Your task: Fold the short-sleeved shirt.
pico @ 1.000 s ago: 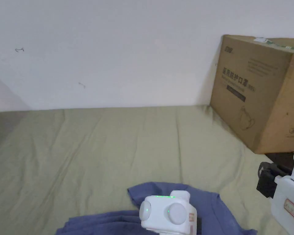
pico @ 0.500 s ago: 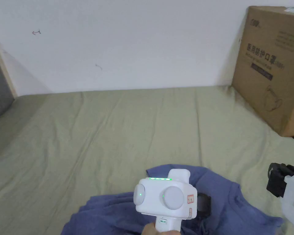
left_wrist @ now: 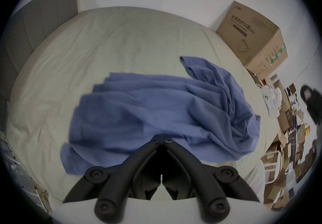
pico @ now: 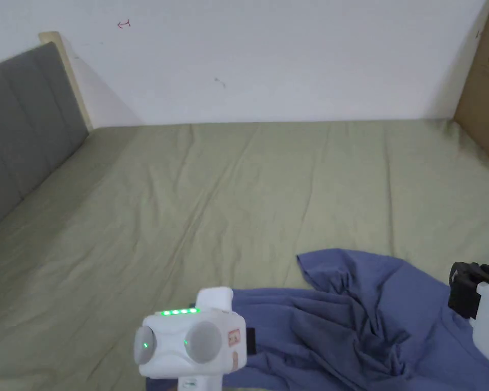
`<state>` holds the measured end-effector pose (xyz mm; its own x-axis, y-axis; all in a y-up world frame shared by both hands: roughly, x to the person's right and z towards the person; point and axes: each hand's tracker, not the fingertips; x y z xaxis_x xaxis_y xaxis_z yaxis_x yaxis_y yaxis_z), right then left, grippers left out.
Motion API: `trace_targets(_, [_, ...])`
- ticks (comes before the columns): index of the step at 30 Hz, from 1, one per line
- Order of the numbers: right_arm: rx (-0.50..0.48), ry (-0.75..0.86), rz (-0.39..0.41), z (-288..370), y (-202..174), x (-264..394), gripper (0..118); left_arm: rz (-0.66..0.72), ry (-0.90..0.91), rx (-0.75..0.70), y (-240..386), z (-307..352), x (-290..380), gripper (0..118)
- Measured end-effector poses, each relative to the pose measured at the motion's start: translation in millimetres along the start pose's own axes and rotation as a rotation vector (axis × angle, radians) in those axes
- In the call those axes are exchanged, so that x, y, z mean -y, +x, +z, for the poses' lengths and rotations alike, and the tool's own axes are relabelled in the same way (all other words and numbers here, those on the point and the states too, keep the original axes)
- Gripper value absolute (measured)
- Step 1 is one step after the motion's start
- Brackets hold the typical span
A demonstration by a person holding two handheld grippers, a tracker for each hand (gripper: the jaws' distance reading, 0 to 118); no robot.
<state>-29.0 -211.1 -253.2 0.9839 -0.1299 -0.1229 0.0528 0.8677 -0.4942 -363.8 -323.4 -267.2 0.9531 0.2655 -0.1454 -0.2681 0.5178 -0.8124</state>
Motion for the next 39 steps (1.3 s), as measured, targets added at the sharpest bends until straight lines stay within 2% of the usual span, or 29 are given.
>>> trace_targets(1, [-0.004,-0.005,0.007,-2.2,-1.0,0.2,0,0.052,0.005,0.006,-10.5,1.5,-15.1,34])
trace_targets(2, [-0.006,-0.010,0.010,-4.6,-0.2,0.9,0,0.085,0.013,0.026,-20.3,2.8,-32.5,70])
trace_targets(3, [-0.004,-0.015,0.010,-6.7,-0.1,1.6,0,0.072,0.013,0.022,-28.6,0.3,-48.9,100])
trace_targets(4, [-0.004,-0.021,0.009,-9.4,0.8,2.4,0,0.067,0.012,0.010,-34.6,-6.1,-64.6,100])
trace_targets(6, [0.002,-0.039,0.006,-16.4,3.8,4.0,0,0.031,0.005,-0.077,-42.1,-18.0,-91.5,111])
trace_targets(8, [0.017,-0.054,0.002,-23.6,7.2,6.8,0,0.038,-0.023,-0.110,-46.4,-39.7,-114.7,105])
trace_targets(13, [0.040,-0.109,-0.002,-42.2,17.4,13.8,0,0.086,-0.188,-0.113,-55.9,-111.4,-120.4,105])
trace_targets(14, [0.041,-0.116,0.002,-45.4,20.0,15.6,0,0.083,-0.199,-0.116,-57.1,-121.6,-116.2,101])
trace_targets(15, [0.045,-0.125,0.004,-48.7,21.9,16.9,0,0.092,-0.197,-0.121,-58.5,-128.6,-111.5,89])
trace_targets(16, [0.053,-0.136,0.003,-52.4,23.9,18.3,0,0.080,-0.183,-0.191,-59.2,-133.1,-102.1,83])
trace_targets(18, [0.056,-0.155,-0.005,-58.4,27.2,20.4,0,0.077,-0.153,-0.164,-54.4,-128.8,-99.9,79])
trace_targets(20, [0.056,-0.169,-0.002,-63.1,28.1,22.1,0,0.009,-0.118,-0.221,-47.3,-118.7,-100.8,47])
trace_targets(22, [0.065,-0.178,0.001,-67.0,29.3,23.9,0,-0.029,-0.102,-0.272,-42.5,-116.5,-99.8,8])
trace_targets(28, [0.041,-0.197,0.023,-81.8,47.7,27.0,0,-0.006,-0.072,-0.235,-42.5,-92.4,-105.0,8])
trace_targets(32, [-0.065,-0.217,-0.050,-113.2,64.3,4.8,0,0.029,0.014,-0.130,-48.0,-55.1,-115.5,7])
trace_targets(33, [-0.080,-0.242,-0.044,-125.2,68.0,-3.7,1,0.017,0.025,-0.130,-46.4,-45.7,-118.9,7])
trace_targets(35, [-0.045,-0.295,0.001,-153.3,68.5,-24.2,4,0.015,0.087,-0.123,-44.5,-24.8,-124.9,7])
trace_targets(36, [-0.039,-0.298,0.020,-170.1,72.0,-32.3,11,0.016,0.108,-0.119,-48.4,-16.7,-127.2,7])
trace_targets(38, [-0.056,-0.364,0.045,-209.8,71.1,-48.4,62,0.013,0.130,-0.117,-48.0,-1.9,-130.6,7])
trace_targets(39, [-0.069,-0.404,0.045,-229.8,70.8,-52.9,80,0.013,0.138,-0.112,-48.3,3.1,-131.4,7])
